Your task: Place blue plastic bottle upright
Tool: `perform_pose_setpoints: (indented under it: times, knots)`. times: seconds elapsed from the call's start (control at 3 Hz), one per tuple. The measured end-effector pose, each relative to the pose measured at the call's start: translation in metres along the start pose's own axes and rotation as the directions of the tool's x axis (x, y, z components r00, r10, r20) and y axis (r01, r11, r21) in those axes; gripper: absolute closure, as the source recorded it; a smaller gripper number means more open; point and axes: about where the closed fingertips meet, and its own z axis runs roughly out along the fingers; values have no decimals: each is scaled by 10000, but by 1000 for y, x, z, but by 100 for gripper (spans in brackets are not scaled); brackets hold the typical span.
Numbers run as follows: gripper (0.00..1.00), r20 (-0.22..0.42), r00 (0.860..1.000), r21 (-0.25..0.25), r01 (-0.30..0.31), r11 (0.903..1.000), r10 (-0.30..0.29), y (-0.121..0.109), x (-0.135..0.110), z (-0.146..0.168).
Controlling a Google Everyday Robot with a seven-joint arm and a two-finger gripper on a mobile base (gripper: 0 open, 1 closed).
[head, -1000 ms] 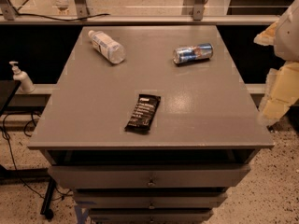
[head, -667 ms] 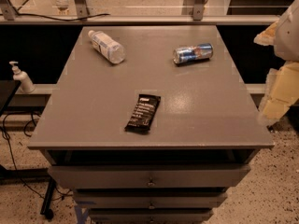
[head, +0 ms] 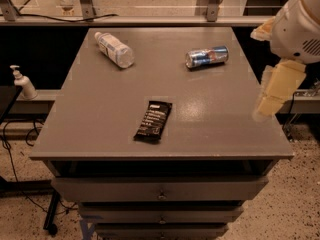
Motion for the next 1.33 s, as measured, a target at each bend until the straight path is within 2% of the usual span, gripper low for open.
perform_pose_setpoints:
  times: [0.33,0.67,1.0,1.33]
  knots:
    - [0,653,9979,100,16,9999,-23,-32,-39,26]
    - [0,1358,9896,89,-488,9988,471,-58,-81,48]
    - [0,1843,9750,49,-1272,9919,1241,-78,-125,63]
    - [0,2314,9405,-264,-2494,9680,2487,-92,-172,81]
